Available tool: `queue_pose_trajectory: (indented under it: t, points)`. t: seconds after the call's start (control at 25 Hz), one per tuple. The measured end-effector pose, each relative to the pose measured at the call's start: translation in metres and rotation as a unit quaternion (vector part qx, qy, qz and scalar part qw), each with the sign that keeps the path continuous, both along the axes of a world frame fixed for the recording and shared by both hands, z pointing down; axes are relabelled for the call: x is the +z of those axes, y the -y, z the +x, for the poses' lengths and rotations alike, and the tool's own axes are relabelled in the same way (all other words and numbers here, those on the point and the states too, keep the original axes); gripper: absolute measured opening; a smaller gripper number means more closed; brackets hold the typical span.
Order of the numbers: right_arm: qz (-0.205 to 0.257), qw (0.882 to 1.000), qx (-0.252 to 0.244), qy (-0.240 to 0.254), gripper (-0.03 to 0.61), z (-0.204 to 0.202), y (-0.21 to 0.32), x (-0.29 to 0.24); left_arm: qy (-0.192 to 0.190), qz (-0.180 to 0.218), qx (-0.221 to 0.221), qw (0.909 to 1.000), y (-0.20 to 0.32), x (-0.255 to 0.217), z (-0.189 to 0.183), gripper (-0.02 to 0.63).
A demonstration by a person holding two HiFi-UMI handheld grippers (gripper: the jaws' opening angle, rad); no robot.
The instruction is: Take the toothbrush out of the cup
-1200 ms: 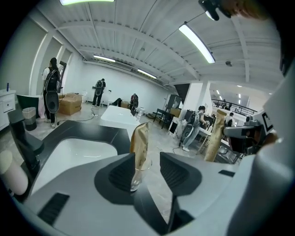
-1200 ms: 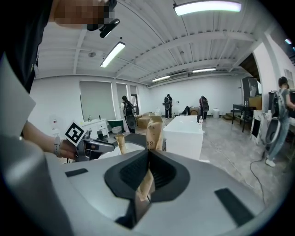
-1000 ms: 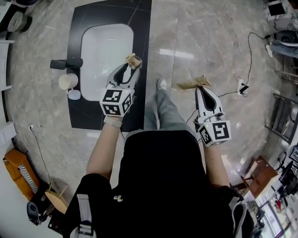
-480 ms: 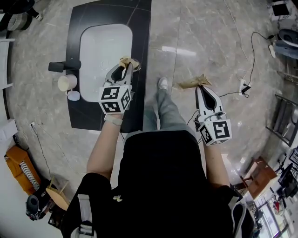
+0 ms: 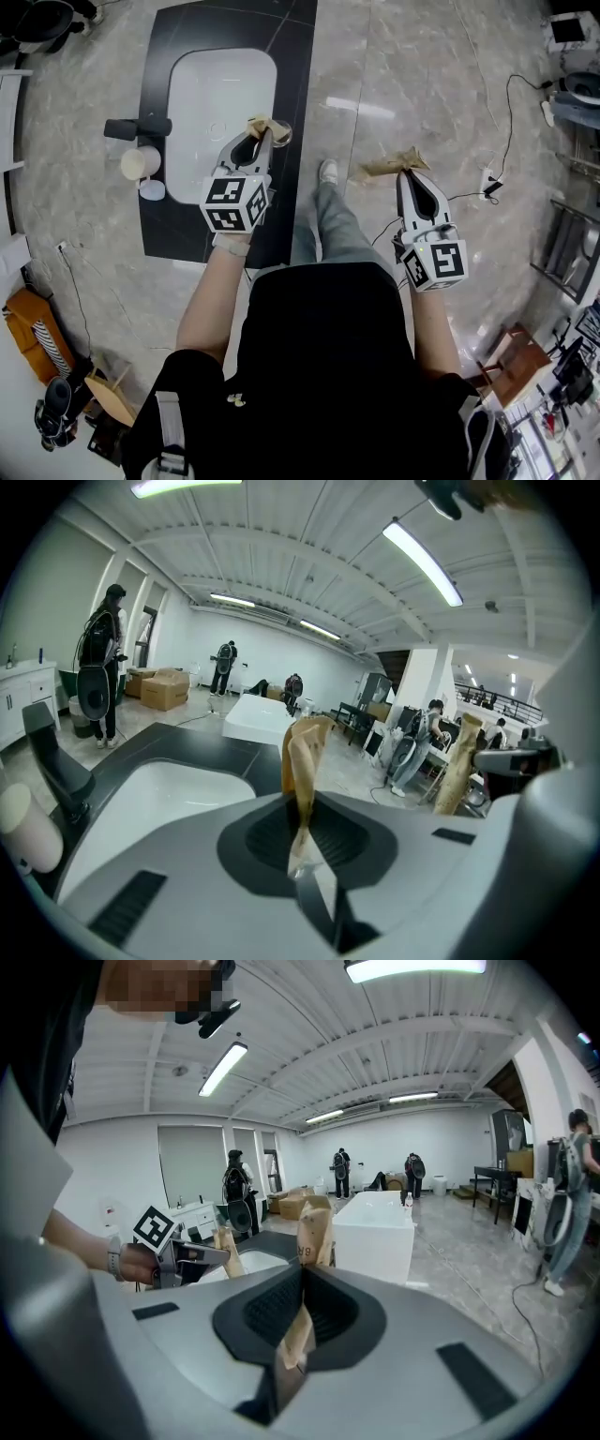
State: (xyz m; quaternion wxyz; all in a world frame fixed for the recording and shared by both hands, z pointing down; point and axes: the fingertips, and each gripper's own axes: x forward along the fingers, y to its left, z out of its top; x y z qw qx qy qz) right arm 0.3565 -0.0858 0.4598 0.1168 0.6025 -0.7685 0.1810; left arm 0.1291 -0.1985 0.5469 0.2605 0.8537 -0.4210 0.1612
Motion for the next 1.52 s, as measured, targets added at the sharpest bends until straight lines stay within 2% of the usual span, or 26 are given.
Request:
queue_pose_trajectory:
  t: [0.28, 0.52, 0.72, 0.92, 1.16, 1.52]
  points:
    - [0.008, 1.000, -0.023, -0.003, 0.034, -0.018, 0.012, -0.006, -0.033, 0.022, -0.014, 0.9991, -0.001, -0.041, -0.014, 0.048]
    - [0.026, 0.998, -0.050, -0.004, 0.034, -0.041, 0.031, -0.019, -0.060, 0.060, -0.032, 0.9959, -0.008, -0.089, -0.036, 0.046]
    - [0.045, 0.996, -0.078, -0.004, 0.034, -0.066, 0.041, -0.037, -0.070, 0.084, -0.069, 0.9916, -0.018, -0.119, -0.075, 0.044]
    - [0.060, 0.991, -0.118, 0.006, 0.034, -0.099, 0.047, -0.049, -0.061, 0.095, -0.120, 0.9864, -0.038, -0.127, -0.124, 0.044]
    - [0.071, 0.980, -0.183, 0.020, 0.034, -0.157, 0.046, -0.055, -0.049, 0.101, -0.196, 0.9742, -0.083, -0.128, -0.191, 0.044]
    - [0.083, 0.956, -0.281, 0.030, 0.034, -0.247, 0.030, -0.064, -0.032, 0.099, -0.298, 0.9488, -0.166, -0.127, -0.274, 0.044]
